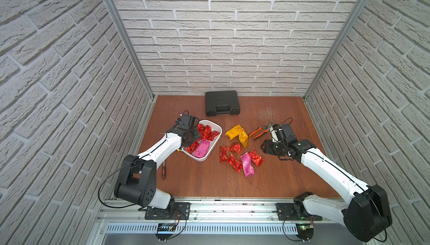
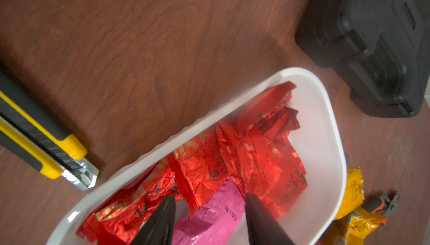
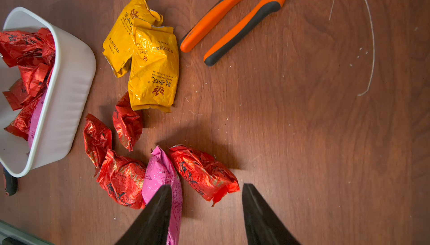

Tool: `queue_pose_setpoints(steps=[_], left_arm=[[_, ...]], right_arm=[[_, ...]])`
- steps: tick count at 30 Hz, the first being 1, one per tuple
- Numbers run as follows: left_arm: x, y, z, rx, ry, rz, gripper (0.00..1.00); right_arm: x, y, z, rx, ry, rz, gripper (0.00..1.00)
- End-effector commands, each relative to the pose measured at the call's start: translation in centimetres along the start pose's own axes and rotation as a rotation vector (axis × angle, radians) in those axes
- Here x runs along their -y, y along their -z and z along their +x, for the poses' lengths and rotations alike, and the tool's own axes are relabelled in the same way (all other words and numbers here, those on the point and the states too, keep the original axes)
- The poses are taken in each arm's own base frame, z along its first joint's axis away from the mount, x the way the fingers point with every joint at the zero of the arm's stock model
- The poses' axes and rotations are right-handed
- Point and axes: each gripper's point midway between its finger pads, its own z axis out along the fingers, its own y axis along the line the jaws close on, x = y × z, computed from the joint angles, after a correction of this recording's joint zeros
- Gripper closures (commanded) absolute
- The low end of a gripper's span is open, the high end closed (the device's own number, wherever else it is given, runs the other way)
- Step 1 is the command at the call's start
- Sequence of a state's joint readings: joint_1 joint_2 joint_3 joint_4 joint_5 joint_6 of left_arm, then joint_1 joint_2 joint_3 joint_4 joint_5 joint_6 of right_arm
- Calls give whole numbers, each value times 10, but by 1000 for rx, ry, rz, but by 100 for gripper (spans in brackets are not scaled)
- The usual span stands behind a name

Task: Take the tea bags out of the storage box
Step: Pick up the tea bag from the storage box.

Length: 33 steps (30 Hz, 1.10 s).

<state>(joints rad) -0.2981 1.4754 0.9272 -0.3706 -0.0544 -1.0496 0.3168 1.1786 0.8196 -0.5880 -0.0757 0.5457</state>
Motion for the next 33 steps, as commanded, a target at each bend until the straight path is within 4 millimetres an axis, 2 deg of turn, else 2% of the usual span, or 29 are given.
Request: queue_pose_setpoints(steps=[1, 3, 7, 14, 20, 23, 31, 33], left_arm=[[-3, -10, -6, 18, 64, 19, 47], [-7, -13, -5, 16, 84, 9, 47], [-12, -17, -2, 10, 115, -4, 38], [-5, -30, -7, 13, 127, 32, 43], [-6, -40, -6, 3, 151, 28, 56], [-9, -40, -4, 5, 165, 22, 65], [-18, -28, -5, 26, 148, -7, 94], [-20, -22, -5, 33, 141, -8, 98]], right_arm=[[-4, 6, -6, 5, 13, -13, 46], [-4, 8, -7, 6, 13, -12, 46], [-3, 12, -8, 12, 12, -12, 46], [-7, 14, -11, 13, 4, -32, 46], [-8, 18, -13, 18, 8, -35, 47], [-9, 21, -15, 24, 8, -39, 47], [-14, 21, -18, 43, -9, -69, 48], [-15, 21, -19, 47, -13, -77, 48]])
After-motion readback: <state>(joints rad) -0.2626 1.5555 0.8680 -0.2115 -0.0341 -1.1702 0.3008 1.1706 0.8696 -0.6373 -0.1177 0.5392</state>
